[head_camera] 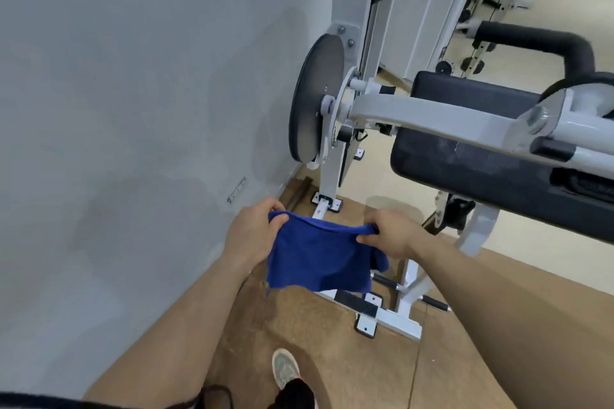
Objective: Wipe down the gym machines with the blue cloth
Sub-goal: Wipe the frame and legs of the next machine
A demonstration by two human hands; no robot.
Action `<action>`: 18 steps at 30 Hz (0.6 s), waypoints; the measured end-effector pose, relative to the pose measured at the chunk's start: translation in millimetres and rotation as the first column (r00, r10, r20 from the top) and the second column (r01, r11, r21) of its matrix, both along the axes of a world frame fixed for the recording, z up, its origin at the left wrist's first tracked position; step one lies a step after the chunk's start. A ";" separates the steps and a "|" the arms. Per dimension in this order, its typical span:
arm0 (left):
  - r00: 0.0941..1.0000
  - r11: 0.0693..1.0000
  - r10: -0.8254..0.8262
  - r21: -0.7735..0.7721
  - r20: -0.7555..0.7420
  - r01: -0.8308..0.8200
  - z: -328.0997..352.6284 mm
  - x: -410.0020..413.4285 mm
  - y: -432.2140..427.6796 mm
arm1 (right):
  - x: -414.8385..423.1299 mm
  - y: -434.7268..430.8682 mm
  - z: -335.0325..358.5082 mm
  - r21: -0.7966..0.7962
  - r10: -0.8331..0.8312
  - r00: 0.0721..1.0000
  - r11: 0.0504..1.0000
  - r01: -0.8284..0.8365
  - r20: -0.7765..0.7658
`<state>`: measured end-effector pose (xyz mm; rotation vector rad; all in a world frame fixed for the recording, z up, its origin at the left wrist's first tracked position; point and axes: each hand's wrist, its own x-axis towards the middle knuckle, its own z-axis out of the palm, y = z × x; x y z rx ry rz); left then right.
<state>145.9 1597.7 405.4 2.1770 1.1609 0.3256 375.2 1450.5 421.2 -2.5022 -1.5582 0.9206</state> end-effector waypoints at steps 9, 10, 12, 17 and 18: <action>0.996 0.996 0.068 -0.068 0.056 -0.064 -119.1 62.5 120.5 | 68.8 126.3 -108.1 0.190 -0.225 0.958 0.947 0.258 -0.180; 0.992 0.994 0.087 -0.081 0.089 -0.079 -136.8 73.4 131.0 | 79.6 139.5 -125.1 0.245 -0.271 0.936 0.914 0.323 -0.224; 0.970 0.980 0.141 -0.166 0.196 -0.109 -174.1 99.1 150.1 | 98.4 166.3 -160.0 0.331 -0.364 0.846 0.802 0.497 -0.389; 0.730 0.864 0.426 -0.479 0.534 -0.155 -256.0 176.7 190.6 | 131.8 244.6 -235.6 0.346 -0.298 0.512 0.464 0.815 -0.806; 0.664 0.848 0.467 -0.508 0.583 -0.151 -266.8 192.1 198.9 | 138.0 260.1 -247.3 0.339 -0.255 0.462 0.409 0.847 -0.849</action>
